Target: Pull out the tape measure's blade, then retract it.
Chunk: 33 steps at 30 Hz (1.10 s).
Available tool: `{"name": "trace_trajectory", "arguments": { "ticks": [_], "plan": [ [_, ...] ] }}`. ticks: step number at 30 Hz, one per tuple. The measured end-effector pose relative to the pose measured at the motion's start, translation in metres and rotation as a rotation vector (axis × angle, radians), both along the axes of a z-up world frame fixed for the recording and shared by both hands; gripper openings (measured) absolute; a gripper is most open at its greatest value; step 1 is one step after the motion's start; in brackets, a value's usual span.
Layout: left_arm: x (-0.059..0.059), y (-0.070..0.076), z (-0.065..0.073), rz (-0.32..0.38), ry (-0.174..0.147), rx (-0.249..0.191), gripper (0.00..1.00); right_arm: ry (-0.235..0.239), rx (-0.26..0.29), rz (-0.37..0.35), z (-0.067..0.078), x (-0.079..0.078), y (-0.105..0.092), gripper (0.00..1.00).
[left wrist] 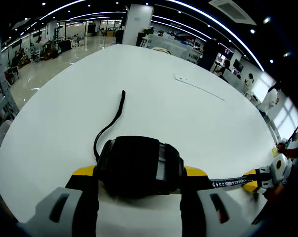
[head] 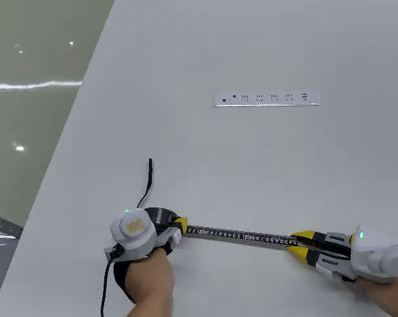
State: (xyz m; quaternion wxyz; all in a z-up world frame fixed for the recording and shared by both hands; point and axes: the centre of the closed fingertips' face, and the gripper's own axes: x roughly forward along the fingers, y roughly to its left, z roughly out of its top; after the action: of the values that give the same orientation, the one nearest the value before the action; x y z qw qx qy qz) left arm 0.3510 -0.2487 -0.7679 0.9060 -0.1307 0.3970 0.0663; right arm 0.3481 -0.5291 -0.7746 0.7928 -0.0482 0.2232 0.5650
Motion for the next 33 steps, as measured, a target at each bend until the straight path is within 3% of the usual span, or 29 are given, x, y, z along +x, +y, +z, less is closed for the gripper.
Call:
{"name": "trace_trajectory", "arguments": {
  "ticks": [33],
  "plan": [
    [0.0, 0.0, -0.001, -0.003, -0.003, -0.003, 0.65, 0.001, 0.019, 0.057, -0.002, 0.001, 0.037, 0.13]
  ]
}}
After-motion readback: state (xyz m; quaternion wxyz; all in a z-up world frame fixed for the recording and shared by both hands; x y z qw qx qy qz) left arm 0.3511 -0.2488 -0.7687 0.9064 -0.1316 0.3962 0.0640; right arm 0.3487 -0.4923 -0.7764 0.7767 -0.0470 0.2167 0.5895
